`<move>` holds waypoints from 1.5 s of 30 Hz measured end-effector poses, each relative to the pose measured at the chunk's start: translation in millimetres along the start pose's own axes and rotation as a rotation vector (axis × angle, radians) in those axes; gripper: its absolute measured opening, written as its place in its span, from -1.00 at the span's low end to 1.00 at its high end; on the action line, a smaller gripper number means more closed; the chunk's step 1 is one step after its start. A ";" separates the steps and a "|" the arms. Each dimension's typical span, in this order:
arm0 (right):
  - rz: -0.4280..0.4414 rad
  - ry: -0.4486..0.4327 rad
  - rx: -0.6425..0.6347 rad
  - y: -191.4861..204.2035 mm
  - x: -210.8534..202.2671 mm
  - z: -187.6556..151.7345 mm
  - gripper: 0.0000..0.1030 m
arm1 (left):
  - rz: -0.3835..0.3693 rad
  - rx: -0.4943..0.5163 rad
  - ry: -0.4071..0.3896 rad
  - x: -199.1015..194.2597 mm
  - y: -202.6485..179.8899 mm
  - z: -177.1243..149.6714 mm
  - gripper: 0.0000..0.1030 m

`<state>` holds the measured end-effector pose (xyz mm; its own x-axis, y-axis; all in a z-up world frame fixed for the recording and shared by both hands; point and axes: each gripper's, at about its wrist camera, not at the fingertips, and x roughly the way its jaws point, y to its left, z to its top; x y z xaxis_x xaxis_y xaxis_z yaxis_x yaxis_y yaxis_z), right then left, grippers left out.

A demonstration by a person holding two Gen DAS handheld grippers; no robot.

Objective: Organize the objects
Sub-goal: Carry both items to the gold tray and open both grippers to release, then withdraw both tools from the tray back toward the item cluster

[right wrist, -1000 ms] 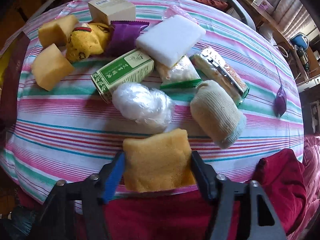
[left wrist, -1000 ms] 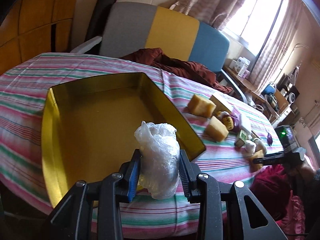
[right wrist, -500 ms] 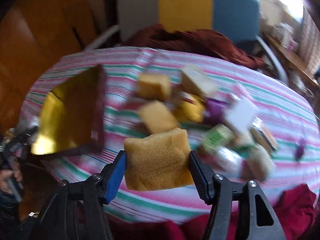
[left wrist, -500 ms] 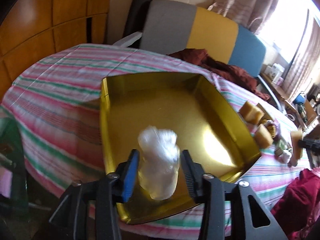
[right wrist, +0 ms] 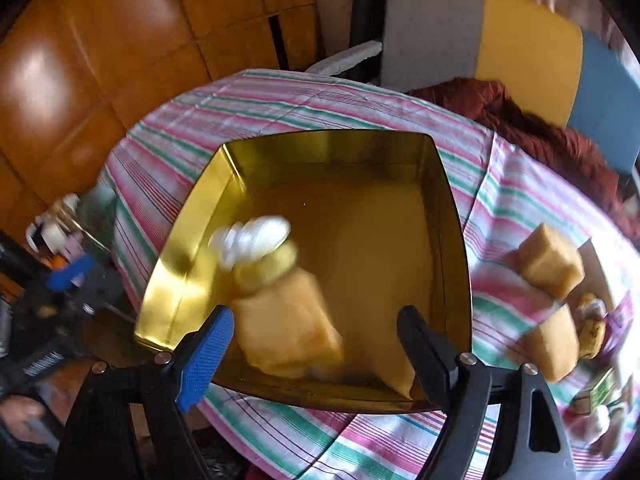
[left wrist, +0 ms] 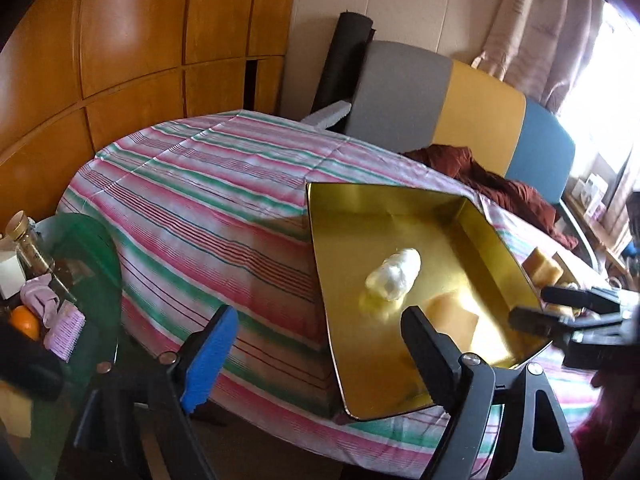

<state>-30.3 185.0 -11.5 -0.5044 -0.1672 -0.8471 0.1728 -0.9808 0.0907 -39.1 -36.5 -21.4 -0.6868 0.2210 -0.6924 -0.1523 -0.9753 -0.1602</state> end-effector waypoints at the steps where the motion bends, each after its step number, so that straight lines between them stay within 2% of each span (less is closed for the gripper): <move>1: -0.010 -0.007 -0.006 0.5 -1.5 -2.4 0.65 | -0.001 -0.004 -0.003 -0.4 -0.6 1.0 0.64; 8: -0.140 -0.108 0.001 7.2 -33.4 -16.2 0.65 | -0.019 0.002 -0.027 -11.8 -13.7 4.1 0.64; 14: -0.199 -0.171 -0.031 15.3 -52.5 -21.3 0.65 | -0.023 0.025 -0.031 -19.6 -27.9 5.0 0.64; 27: -0.215 -0.236 -0.033 12.1 -73.9 -26.2 0.66 | -0.036 0.077 -0.030 -25.7 -51.0 4.4 0.64; 45: -0.241 -0.211 0.003 -12.4 -67.9 -33.4 0.65 | -0.057 0.131 0.006 -16.4 -78.5 0.9 0.64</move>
<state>30.0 211.8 27.4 -0.6948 0.0533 -0.7172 0.0243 -0.9949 -0.0975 -16.5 36.4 3.1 -0.6703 0.2753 -0.6892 -0.2825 -0.9534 -0.1060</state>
